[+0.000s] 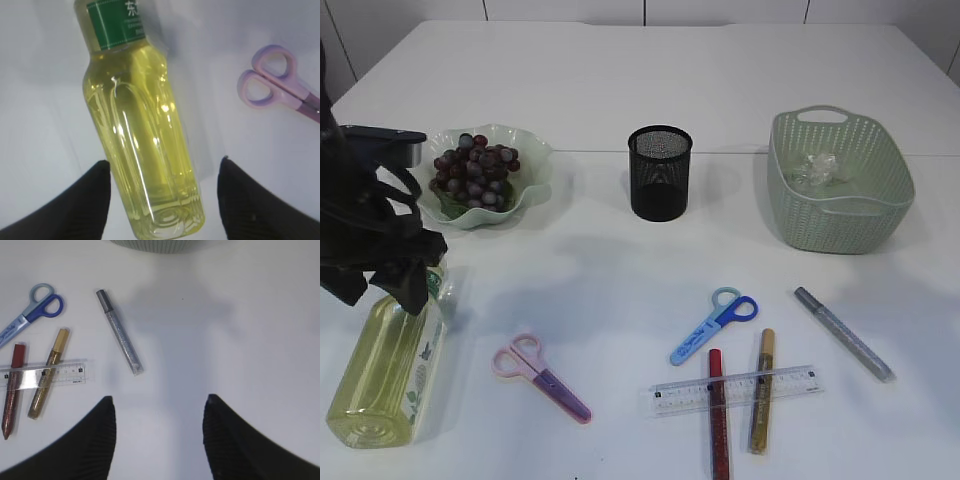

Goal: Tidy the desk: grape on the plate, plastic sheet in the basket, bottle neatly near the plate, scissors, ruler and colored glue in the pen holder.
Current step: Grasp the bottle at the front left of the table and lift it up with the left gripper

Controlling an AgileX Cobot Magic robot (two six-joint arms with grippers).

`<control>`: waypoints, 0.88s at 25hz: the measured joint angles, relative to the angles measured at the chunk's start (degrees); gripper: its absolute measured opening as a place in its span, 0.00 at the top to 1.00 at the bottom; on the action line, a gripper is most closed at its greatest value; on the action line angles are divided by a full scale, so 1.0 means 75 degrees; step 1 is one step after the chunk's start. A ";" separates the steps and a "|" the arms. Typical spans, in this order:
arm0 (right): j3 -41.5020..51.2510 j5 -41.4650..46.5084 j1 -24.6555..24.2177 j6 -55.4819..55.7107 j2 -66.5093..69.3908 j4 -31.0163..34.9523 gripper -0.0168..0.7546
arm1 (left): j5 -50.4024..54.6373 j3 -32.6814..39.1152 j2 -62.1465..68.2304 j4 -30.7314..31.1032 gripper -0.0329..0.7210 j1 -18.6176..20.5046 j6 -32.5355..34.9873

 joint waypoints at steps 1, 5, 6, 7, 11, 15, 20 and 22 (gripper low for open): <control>0.0000 0.0000 0.0000 0.0000 0.0000 0.0000 0.41 | -0.0063 0.0000 0.0012 0.0235 0.30 -0.0133 -0.0321; 0.0000 -0.0004 0.0000 0.0000 0.0000 0.0000 0.41 | -0.0210 0.0000 0.0016 0.0518 0.26 -0.0270 -0.0878; 0.0000 -0.0004 0.0000 0.0000 0.0000 0.0000 0.41 | -0.0210 0.0000 0.0016 0.0549 0.25 -0.0270 -0.0936; 0.0000 -0.0004 0.0000 0.0000 0.0000 0.0000 0.41 | -0.0194 0.0000 0.0016 0.0568 0.24 -0.0270 -0.0993; 0.0000 -0.0004 0.0000 -0.0013 0.0000 0.0000 0.41 | -0.0020 0.0000 0.0016 0.0482 0.21 -0.0079 -0.1273; 0.0000 -0.0034 0.0000 -0.0013 0.0000 0.0000 0.41 | 0.0097 0.0000 0.0067 0.0464 0.21 0.0022 -0.1310; 0.0000 -0.0080 0.0000 -0.0013 0.0000 0.0000 0.41 | 0.0187 0.0000 0.0367 0.0434 0.16 0.0022 -0.1323; 0.0000 -0.0080 0.0000 -0.0013 0.0000 0.0000 0.41 | 0.0187 0.0000 0.0498 0.0344 0.13 0.0022 -0.1323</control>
